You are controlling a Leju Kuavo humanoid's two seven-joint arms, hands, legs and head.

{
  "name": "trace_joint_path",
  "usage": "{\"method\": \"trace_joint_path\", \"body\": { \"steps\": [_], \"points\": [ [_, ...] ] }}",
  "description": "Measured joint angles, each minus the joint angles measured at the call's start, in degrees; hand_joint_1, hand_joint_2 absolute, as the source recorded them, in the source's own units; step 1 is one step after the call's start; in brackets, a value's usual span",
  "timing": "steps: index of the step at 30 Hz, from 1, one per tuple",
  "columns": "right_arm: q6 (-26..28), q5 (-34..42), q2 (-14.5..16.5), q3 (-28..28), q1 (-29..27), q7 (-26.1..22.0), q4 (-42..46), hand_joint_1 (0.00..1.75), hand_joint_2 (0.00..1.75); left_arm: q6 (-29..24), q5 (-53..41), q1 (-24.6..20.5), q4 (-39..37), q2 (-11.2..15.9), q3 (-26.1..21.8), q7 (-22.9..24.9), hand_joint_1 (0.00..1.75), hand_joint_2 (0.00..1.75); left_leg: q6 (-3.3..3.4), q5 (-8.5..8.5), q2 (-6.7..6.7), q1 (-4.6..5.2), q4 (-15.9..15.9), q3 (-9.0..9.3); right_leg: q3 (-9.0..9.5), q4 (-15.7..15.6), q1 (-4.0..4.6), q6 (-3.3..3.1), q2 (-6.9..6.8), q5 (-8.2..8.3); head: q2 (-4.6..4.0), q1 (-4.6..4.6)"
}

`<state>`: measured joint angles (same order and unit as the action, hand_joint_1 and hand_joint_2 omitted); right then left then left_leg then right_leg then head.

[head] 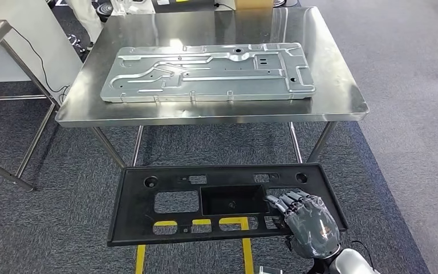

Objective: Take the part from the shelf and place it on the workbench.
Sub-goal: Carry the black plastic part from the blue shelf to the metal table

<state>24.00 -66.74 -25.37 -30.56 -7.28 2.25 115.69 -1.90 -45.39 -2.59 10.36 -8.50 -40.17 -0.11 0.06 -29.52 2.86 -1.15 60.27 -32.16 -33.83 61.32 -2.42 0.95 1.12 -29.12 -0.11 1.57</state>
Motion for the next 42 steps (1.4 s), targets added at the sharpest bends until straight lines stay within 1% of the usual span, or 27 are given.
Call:
{"method": "trace_joint_path", "body": {
  "steps": [2,4,5,6,7,8,10,12,14,16,18,20,21,22,23,24,26,27,30,32,33,35,36,37,38,40,42],
  "points": [
    [-0.02,-0.01,0.01,0.16,-0.03,0.00,0.14,1.75,1.75,-0.03,-0.03,-0.01,0.00,-0.01,0.00,0.00,0.00,1.75,-0.10,-2.49,-1.50,-0.05,4.48,-2.00,0.17,-0.07,0.26,-0.55,-0.44,-0.10,0.00,0.01],
    [-0.02,-0.01,0.01,0.26,-0.07,0.00,0.21,1.75,1.75,-0.02,-0.03,-0.10,0.00,-0.01,0.00,-0.01,0.00,1.75,0.16,-6.01,-2.38,0.02,12.24,-6.05,0.29,-0.08,0.77,-0.90,-0.91,-0.31,0.00,-0.01],
    [-0.02,-0.02,0.01,0.27,-0.08,-0.01,0.21,1.75,1.75,-0.02,-0.03,-0.11,0.00,-0.01,0.00,-0.02,0.00,1.75,0.42,-6.97,-2.47,0.08,15.47,-7.90,0.39,-0.07,1.06,-1.09,-1.12,-0.45,0.00,-0.01],
    [-0.02,-0.02,0.01,0.27,-0.09,-0.01,0.21,1.75,1.75,-0.01,-0.03,-0.08,0.00,-0.01,0.00,-0.02,0.00,1.75,0.80,-6.77,-2.49,0.25,16.88,-8.92,0.57,-0.07,1.33,-1.28,-1.28,-0.62,0.00,-0.02],
    [-0.02,-0.03,0.01,0.28,-0.09,-0.01,0.21,1.75,1.75,0.00,-0.03,-0.02,0.00,-0.01,0.00,-0.02,0.00,1.75,1.25,-5.33,-2.48,0.51,15.89,-8.75,0.85,-0.08,1.52,-1.41,-1.37,-0.83,0.00,-0.02],
    [-0.02,-0.03,0.01,0.29,-0.09,-0.01,0.21,1.75,1.75,0.00,-0.03,0.04,0.00,-0.01,0.00,-0.02,0.00,1.75,1.76,-3.17,-2.48,0.86,13.26,-7.79,1.21,-0.08,1.66,-1.51,-1.43,-1.05,0.00,-0.02],
    [-0.03,-0.06,0.01,0.34,-0.09,0.00,0.22,1.75,1.75,0.00,-0.06,0.10,0.00,0.03,-0.01,-0.04,0.00,1.75,2.75,0.93,-2.61,1.76,5.37,-4.42,1.86,-0.21,1.73,-1.43,-1.48,-1.51,0.00,-0.02],
    [-0.08,-0.13,0.01,0.43,-0.13,0.01,0.24,1.75,1.75,0.01,-0.11,-0.02,0.00,0.09,-0.02,-0.09,0.00,1.75,3.28,2.10,-2.70,2.44,1.04,-2.55,2.01,-0.48,1.68,-1.02,-1.49,-1.65,0.00,-0.01],
    [-0.15,-0.22,0.01,0.59,-0.23,0.05,0.26,1.75,1.75,0.02,-0.18,-0.13,0.00,0.10,-0.02,-0.14,0.00,1.75,3.43,2.03,-2.62,2.57,0.01,-2.11,2.16,-1.07,1.64,-0.42,-1.51,-1.57,0.00,-0.01],
    [-0.23,-0.30,-0.04,0.95,-0.39,0.20,0.37,1.75,1.75,0.01,-0.25,-0.05,0.00,0.08,-0.02,-0.16,0.00,1.75,3.56,2.43,-2.60,2.23,-1.54,-1.09,2.31,-0.63,1.65,0.02,-1.48,-2.04,0.00,-0.02],
    [-0.46,-0.31,-0.17,1.73,-0.57,0.46,0.55,1.75,1.75,0.01,-0.36,0.04,0.00,0.05,-0.03,-0.17,0.00,1.75,3.90,2.68,-2.64,1.96,-2.75,0.03,0.14,3.97,1.66,0.26,-1.29,-4.30,0.00,-0.04],
    [-1.04,-0.31,-0.36,2.89,-0.79,0.79,0.65,1.75,1.75,0.02,-0.58,-0.02,0.00,0.02,-0.04,-0.19,0.00,1.75,4.26,2.35,-2.57,2.00,-2.91,0.53,-4.34,11.23,1.67,0.52,-1.18,-6.98,0.00,-0.04],
    [-1.42,-0.31,-0.46,3.53,-0.91,0.95,0.65,1.75,1.75,0.02,-0.71,-0.06,0.00,-0.01,-0.04,-0.19,0.00,1.75,4.31,2.09,-2.49,2.01,-2.86,0.76,-6.07,13.40,1.65,0.66,-1.18,-7.06,0.00,-0.05],
    [-1.76,-0.32,-0.59,4.23,-1.01,1.08,0.65,1.75,1.75,0.02,-0.84,-0.07,0.00,-0.02,-0.04,-0.19,0.00,1.75,4.30,1.78,-2.40,2.01,-2.78,1.06,-6.94,13.82,1.62,0.78,-1.18,-6.09,0.00,-0.05],
    [-2.03,-0.31,-0.74,4.97,-1.06,1.17,0.65,1.75,1.75,0.02,-0.93,-0.05,0.00,-0.04,-0.04,-0.19,0.00,1.75,4.23,1.41,-2.31,2.01,-2.68,1.49,-6.52,11.80,1.57,0.85,-1.19,-3.88,0.00,-0.05],
    [-2.23,-0.30,-0.89,5.69,-1.07,1.21,0.65,1.75,1.75,0.02,-0.96,-0.01,0.00,-0.07,-0.04,-0.18,0.00,1.75,4.10,0.96,-2.25,2.01,-2.52,1.96,-5.13,8.06,1.53,0.84,-1.19,-1.10,0.00,-0.05],
    [-2.43,-0.25,-1.11,6.87,-1.08,1.24,0.67,1.75,1.75,0.02,-0.98,0.04,0.00,-0.11,-0.06,-0.16,0.00,1.75,3.63,-0.01,-2.17,2.13,-2.06,2.43,-2.23,1.39,1.60,0.48,-1.13,2.25,0.00,-0.03],
    [-2.49,-0.21,-1.19,7.34,-1.14,1.27,0.69,1.75,1.75,0.02,-0.99,0.03,0.00,-0.13,-0.06,-0.16,0.00,1.75,3.34,-0.38,-2.14,2.21,-1.87,2.46,-1.51,-0.29,1.68,0.21,-1.09,2.64,0.00,-0.03],
    [-2.66,0.01,-1.45,8.73,-1.41,1.51,0.80,1.75,1.75,-0.01,-1.09,-0.16,0.00,-0.14,-0.07,-0.15,0.00,1.75,2.55,-1.04,-2.12,2.25,-1.86,2.68,-1.01,-1.24,1.70,-0.67,-0.98,2.05,0.00,-0.03],
    [-2.84,0.34,-1.63,9.87,-1.60,1.68,1.05,1.75,1.75,-0.04,-1.26,-0.27,0.00,-0.13,-0.08,-0.15,0.00,1.75,1.90,-2.43,-2.25,2.16,0.18,2.11,-0.31,-1.79,1.41,-1.26,-1.05,1.87,0.00,0.01],
    [-2.94,0.58,-1.74,10.46,-1.70,1.70,1.23,1.75,1.75,0.07,-1.35,-0.29,0.00,-0.11,-0.09,-0.15,0.00,1.75,1.55,-3.79,-2.32,2.00,2.86,0.88,0.07,-1.99,1.31,-1.50,-1.15,1.73,0.00,0.03],
    [-3.17,1.04,-1.91,11.91,-1.96,1.64,1.53,1.75,1.75,0.83,-1.47,-0.23,0.00,-0.09,-0.10,-0.25,0.00,1.75,0.99,-6.78,-2.41,1.55,10.75,-3.61,0.59,-2.05,1.33,-1.73,-1.30,1.28,0.00,0.04],
    [-3.26,1.16,-1.95,12.66,-2.19,1.58,1.61,1.75,1.75,1.42,-1.53,-0.18,0.00,-0.04,-0.10,-0.35,0.00,1.75,0.81,-7.33,-2.43,1.33,13.78,-5.64,0.87,-2.05,1.34,-1.72,-1.33,1.02,0.00,0.04],
    [-3.33,1.23,-1.96,13.43,-2.47,1.50,1.67,1.75,1.75,1.96,-1.58,-0.08,0.00,0.03,-0.12,-0.45,0.00,1.75,0.71,-6.68,-2.44,1.17,14.91,-6.83,1.22,-2.05,1.33,-1.66,-1.33,0.73,0.00,0.05],
    [-3.38,1.25,-1.96,14.08,-2.76,1.42,1.76,1.75,1.75,2.38,-1.62,0.02,0.00,0.13,-0.12,-0.56,0.00,1.75,0.70,-4.86,-2.46,1.06,13.68,-6.83,1.65,-2.05,1.31,-1.57,-1.31,0.42,0.00,0.06],
    [-3.42,1.22,-1.97,15.24,-3.22,1.29,2.05,1.75,1.75,2.78,-1.65,0.21,0.00,0.31,-0.15,-0.66,0.00,1.75,0.93,0.28,-2.50,0.98,6.40,-4.32,2.64,-2.08,1.21,-1.23,-1.24,-0.27,0.00,0.04],
    [-3.45,1.17,-2.01,16.24,-3.44,1.28,2.37,1.75,1.75,2.87,-1.65,0.21,0.00,0.43,-0.21,-0.73,0.00,1.75,1.25,2.76,-2.52,1.27,0.53,-2.05,3.07,-2.13,1.20,-0.64,-1.16,-0.75,0.00,0.04]
  ]
}}
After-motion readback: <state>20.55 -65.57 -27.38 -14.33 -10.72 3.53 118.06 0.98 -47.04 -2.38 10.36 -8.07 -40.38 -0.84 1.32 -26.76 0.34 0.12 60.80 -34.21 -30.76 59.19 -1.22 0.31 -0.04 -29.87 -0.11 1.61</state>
